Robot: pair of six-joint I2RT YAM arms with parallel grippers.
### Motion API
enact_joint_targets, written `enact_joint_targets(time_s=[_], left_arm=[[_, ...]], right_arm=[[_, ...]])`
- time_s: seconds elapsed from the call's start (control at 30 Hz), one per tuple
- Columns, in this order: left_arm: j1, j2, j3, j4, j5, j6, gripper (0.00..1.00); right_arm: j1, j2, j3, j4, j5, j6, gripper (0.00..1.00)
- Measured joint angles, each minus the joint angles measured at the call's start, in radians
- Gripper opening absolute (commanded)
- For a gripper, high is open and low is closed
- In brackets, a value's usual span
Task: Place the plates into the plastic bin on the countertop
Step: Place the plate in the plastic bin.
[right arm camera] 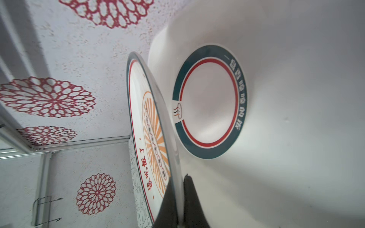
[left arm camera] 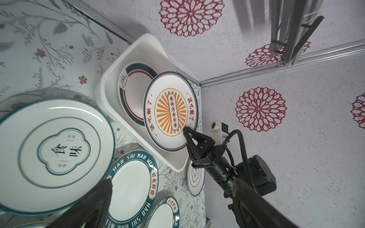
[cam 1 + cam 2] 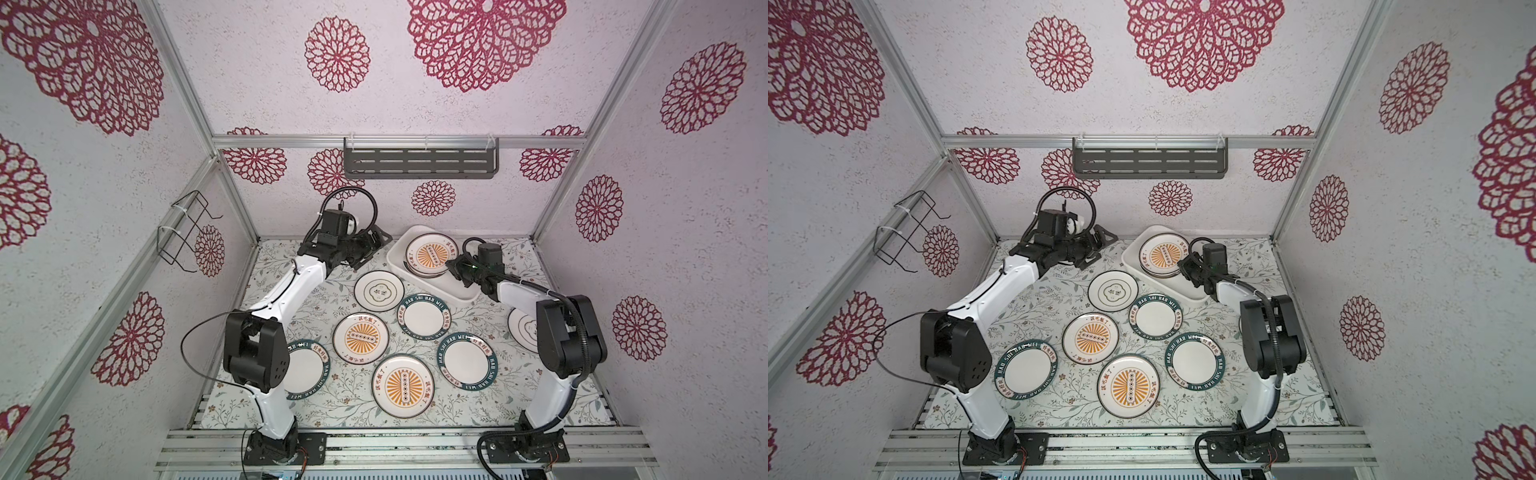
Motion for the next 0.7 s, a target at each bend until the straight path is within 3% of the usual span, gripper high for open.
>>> enact_joint_targets(time_s=[0.37,0.7], left_arm=[[0.036,-0.052,-0.072,-0.098,-0.144,0.090,0.97],[0.109,-0.052,-0.072,-0.159,-0.179,0.137,0.97]], right_arm=[[0.000,0.179,0.174,-0.103,0.046,-0.058,0.00],[0.000,0.300,0.294,-0.125,0.055,-0.062,0.01]])
